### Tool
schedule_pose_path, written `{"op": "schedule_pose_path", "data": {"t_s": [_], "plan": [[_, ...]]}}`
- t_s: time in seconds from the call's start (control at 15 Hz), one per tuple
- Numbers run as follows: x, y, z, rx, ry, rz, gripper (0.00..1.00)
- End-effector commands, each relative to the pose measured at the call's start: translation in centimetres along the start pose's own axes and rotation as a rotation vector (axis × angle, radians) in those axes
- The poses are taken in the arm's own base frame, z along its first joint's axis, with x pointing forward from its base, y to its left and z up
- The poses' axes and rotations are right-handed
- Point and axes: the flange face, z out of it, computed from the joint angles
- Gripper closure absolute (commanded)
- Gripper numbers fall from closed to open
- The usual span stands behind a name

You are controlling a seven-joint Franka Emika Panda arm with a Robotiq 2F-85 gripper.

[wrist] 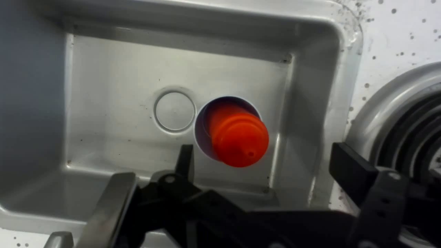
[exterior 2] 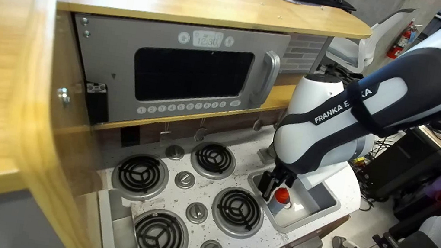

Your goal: Remove the red sauce bottle from the blue cup and put it in the sink, place the sauce bottle back in the blue cup

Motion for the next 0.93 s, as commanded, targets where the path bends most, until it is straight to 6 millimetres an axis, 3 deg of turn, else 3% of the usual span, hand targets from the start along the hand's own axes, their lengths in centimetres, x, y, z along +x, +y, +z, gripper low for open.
{"op": "schedule_pose_path", "data": {"t_s": [0.0,0.73,0.87], "plan": [[-0.07,0.62,-0.38,0.008,-0.029,0.02,0.0],[0.03,1.24,-0.24,0.005,-0.011,0.062,0.0],[-0.06,1.38,-0.39,0.007,-0.008,0.084,0.06]]}}
